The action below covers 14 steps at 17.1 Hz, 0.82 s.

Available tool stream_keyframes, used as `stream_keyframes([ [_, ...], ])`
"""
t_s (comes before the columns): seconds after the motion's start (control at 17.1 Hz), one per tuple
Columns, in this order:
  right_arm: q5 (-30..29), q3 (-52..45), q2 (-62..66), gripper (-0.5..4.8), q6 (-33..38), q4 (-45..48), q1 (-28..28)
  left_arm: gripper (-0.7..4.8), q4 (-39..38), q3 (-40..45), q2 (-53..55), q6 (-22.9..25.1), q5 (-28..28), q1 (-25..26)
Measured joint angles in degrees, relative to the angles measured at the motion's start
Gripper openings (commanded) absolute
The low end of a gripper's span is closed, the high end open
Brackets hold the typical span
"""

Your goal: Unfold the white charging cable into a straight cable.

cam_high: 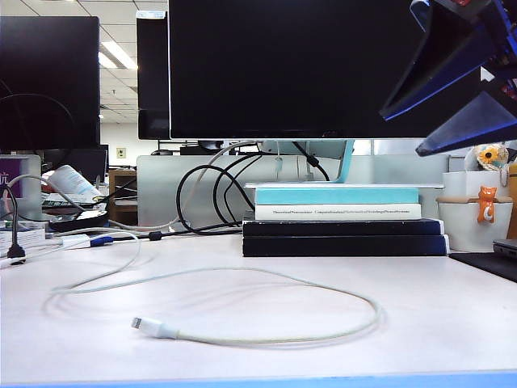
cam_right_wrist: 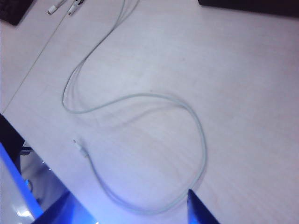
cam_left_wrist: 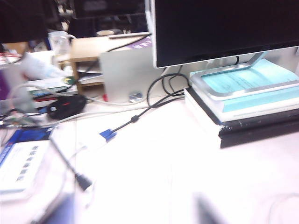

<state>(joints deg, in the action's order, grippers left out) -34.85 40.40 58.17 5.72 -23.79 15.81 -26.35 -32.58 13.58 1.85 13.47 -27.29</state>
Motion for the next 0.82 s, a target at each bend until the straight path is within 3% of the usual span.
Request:
stream_keyframes([
  [0.12, 0.44, -0.07, -1.88, 2.99, -0.24, 2.14, 0.0, 2.36, -6.01, 0.02, -6.05, 0.55, -0.94, 0.0],
  [0.18, 1.11, -0.07, -4.17, 2.76, -0.52, 4.31, 0.0, 1.79, -9.38, 0.0, -11.08, 1.38, -3.06, 0.0],
  [0.29, 9.99, -0.04, -13.25, 2.74, -3.23, 8.39, 0.07, 1.78, -15.13, -1.77, -12.92, 3.48, -4.39, 0.04],
  [0.41, 13.75, -0.76, -17.66, 2.68, -4.26, 10.14, 0.17, 1.78, -16.13, -3.08, -12.92, 5.66, -7.82, 0.0],
  [0.53, 17.81, -8.31, -28.96, 2.41, -5.57, 16.66, 0.57, 1.77, -17.33, -2.8, -13.0, 7.45, -10.82, 0.0],
  [0.58, 22.29, -14.05, -37.68, 2.39, -5.66, 19.63, 0.63, 1.76, -13.51, -1.92, -13.0, 7.56, -11.82, 0.0],
  [0.7, 25.51, -19.26, -45.64, 2.37, -5.09, 23.12, 0.61, 1.4, -6.38, -0.2, -13.0, 7.63, -14.08, 0.0],
  [0.82, 29.46, -24.39, -52.04, 2.37, -2.05, 25.92, 0.61, 1.38, 3.28, 2.1, -12.66, 6.62, -17.7, 0.0],
])
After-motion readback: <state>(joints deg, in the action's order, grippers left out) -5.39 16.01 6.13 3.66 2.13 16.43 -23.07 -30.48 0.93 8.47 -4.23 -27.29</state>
